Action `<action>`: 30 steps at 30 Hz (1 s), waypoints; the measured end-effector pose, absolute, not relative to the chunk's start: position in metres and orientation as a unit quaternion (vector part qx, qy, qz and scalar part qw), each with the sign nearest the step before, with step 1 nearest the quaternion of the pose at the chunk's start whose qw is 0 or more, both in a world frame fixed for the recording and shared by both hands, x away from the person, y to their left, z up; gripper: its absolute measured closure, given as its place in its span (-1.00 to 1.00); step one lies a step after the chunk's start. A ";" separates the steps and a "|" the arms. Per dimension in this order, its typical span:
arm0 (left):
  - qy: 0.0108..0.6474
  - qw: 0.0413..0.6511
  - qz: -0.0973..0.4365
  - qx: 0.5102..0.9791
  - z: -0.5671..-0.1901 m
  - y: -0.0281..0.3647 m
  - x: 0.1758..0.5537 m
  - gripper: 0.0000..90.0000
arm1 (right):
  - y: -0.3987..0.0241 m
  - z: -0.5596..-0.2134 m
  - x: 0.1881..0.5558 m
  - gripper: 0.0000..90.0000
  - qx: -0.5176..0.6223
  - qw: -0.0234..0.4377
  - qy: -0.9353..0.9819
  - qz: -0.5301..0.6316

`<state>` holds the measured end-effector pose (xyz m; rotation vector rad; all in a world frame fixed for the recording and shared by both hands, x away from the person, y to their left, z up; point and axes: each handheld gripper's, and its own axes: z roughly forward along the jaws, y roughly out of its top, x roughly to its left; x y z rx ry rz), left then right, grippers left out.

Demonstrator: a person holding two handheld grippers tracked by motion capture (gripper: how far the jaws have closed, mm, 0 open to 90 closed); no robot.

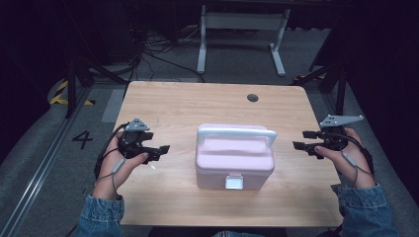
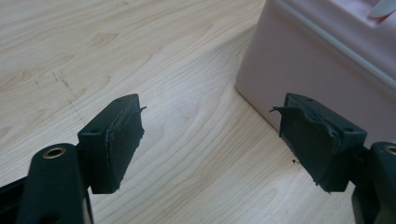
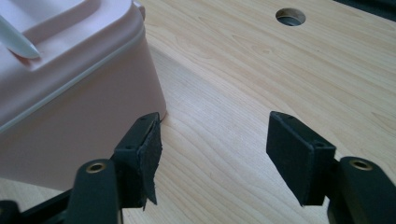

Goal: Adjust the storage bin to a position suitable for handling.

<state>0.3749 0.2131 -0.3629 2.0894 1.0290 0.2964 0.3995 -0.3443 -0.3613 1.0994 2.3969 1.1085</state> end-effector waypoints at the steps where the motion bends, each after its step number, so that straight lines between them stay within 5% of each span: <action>1: 0.403 0.392 0.115 0.819 -0.362 0.212 0.374 -0.50 | -0.344 -0.362 0.399 -0.21 0.381 0.140 0.830 0.384; 30: 0.311 0.481 0.109 0.812 -0.334 0.148 0.372 -0.50 | -0.349 -0.370 0.386 -0.31 0.382 0.157 0.822 0.392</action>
